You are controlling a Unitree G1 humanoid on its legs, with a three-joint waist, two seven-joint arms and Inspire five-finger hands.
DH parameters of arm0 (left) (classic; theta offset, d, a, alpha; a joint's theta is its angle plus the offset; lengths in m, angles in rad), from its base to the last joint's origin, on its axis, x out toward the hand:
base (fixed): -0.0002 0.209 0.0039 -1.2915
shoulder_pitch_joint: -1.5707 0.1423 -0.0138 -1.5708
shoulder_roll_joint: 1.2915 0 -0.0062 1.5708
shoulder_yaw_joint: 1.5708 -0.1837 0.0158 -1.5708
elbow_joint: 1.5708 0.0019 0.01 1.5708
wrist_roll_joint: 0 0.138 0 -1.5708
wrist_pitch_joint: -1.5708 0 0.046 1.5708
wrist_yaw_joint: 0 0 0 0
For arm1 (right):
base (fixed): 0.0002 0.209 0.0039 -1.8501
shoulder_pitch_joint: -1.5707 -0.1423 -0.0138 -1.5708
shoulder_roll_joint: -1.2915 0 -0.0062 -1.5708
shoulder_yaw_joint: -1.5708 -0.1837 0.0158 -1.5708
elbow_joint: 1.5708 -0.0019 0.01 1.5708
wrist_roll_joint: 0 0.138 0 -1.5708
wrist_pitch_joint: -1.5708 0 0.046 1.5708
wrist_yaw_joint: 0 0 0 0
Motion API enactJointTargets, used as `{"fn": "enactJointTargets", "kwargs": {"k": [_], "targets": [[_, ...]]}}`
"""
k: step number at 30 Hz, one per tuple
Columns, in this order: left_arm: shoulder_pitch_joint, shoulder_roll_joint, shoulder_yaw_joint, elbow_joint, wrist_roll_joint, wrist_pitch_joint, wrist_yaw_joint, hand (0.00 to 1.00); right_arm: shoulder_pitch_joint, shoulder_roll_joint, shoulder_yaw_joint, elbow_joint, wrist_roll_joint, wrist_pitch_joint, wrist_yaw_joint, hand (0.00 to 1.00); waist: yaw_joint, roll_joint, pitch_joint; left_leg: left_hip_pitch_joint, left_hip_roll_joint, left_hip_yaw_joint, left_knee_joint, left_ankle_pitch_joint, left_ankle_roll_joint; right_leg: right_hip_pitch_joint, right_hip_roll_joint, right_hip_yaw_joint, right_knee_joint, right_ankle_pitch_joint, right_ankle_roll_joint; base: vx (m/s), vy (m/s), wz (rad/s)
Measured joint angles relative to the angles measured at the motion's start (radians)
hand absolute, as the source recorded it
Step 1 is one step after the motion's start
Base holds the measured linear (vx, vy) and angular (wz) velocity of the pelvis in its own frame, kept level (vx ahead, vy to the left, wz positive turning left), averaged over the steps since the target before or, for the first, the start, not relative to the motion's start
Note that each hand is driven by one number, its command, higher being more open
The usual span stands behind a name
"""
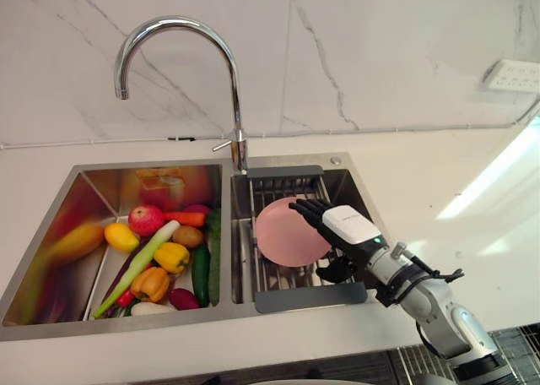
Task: Walk over to the sink, pick up the cup, carry it to the dishwasher, place the cup inside the dishwasher, then close the dishwasher door
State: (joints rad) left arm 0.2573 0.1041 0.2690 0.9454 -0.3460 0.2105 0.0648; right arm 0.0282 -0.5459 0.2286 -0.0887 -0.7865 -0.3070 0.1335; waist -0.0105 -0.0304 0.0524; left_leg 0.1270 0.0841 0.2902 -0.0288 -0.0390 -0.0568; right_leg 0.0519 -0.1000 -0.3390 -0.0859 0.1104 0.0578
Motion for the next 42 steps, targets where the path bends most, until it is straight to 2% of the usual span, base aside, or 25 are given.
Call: {"fn": "enactJointTargets", "kwargs": {"k": [3, 10, 22, 24, 29, 34, 37, 42], "targets": [[-0.006, 0.005, -0.021, -0.002, 0.012, 0.0, 0.0, 1.0, -0.033, 0.001, 0.041, 0.073, -0.023, 0.001, -0.057, 1.0, 0.012, 0.0, 0.0, 0.0, -0.001, -0.006, -0.001, 0.003, 0.002, 0.003, -0.001, -0.007, 0.0, 0.0, 0.0, 0.0, 0.0, 0.07], [-0.015, 0.008, -0.04, -0.019, 0.062, 0.004, -0.001, 1.0, -0.092, 0.031, 0.074, 0.219, -0.041, 0.07, -0.152, 1.0, 0.042, -0.002, 0.005, -0.008, -0.009, -0.057, -0.019, 0.027, 0.006, 0.015, -0.009, -0.055, 0.0, -0.002, 0.002, -0.02, -0.005, 0.2], [-0.011, 0.014, -0.078, -0.049, 0.102, 0.001, -0.007, 1.0, -0.144, 0.035, 0.073, 0.325, -0.042, 0.088, -0.225, 1.0, 0.045, -0.007, 0.011, -0.013, -0.015, -0.089, -0.039, 0.052, 0.007, 0.017, -0.014, -0.085, -0.004, -0.001, 0.002, -0.03, -0.006, 0.08], [-0.011, 0.014, -0.079, -0.049, 0.102, 0.001, -0.008, 1.0, -0.145, 0.035, 0.07, 0.339, -0.042, 0.074, -0.25, 1.0, 0.045, -0.007, 0.011, -0.014, -0.015, -0.092, -0.039, 0.053, 0.007, 0.018, -0.014, -0.088, -0.004, -0.001, 0.001, -0.01, -0.001, 0.02], [-0.01, 0.014, -0.079, -0.063, 0.135, -0.001, -0.022, 1.0, -0.145, 0.012, 0.064, 0.361, -0.077, -0.007, -0.316, 1.0, 0.046, -0.005, 0.012, -0.022, -0.016, -0.103, -0.04, 0.057, 0.008, 0.016, -0.015, -0.099, -0.004, -0.001, 0.001, -0.01, -0.001, 0.06], [-0.009, 0.015, -0.082, -0.077, 0.151, -0.002, -0.027, 1.0, -0.14, -0.002, 0.051, 0.375, -0.123, -0.11, -0.416, 1.0, 0.045, 0.0, 0.017, -0.025, -0.015, -0.104, -0.04, 0.058, 0.008, 0.015, -0.013, -0.1, -0.001, -0.001, 0.001, 0.0, 0.0, 0.0], [-0.009, 0.014, -0.083, -0.078, 0.151, -0.002, -0.027, 1.0, -0.133, -0.005, 0.043, 0.375, -0.123, -0.137, -0.451, 1.0, 0.044, 0.003, 0.018, -0.027, -0.016, -0.105, -0.04, 0.058, 0.008, 0.013, -0.014, -0.101, -0.001, -0.001, 0.001, 0.0, 0.0, 0.0], [-0.009, 0.014, -0.084, -0.076, 0.151, -0.009, -0.027, 1.0, -0.129, -0.011, 0.043, 0.375, -0.123, -0.147, -0.475, 1.0, 0.044, 0.006, 0.02, -0.03, -0.016, -0.11, -0.04, 0.06, 0.008, 0.012, -0.014, -0.106, 0.0, -0.001, 0.001, 0.0, 0.0, 0.01]]}}
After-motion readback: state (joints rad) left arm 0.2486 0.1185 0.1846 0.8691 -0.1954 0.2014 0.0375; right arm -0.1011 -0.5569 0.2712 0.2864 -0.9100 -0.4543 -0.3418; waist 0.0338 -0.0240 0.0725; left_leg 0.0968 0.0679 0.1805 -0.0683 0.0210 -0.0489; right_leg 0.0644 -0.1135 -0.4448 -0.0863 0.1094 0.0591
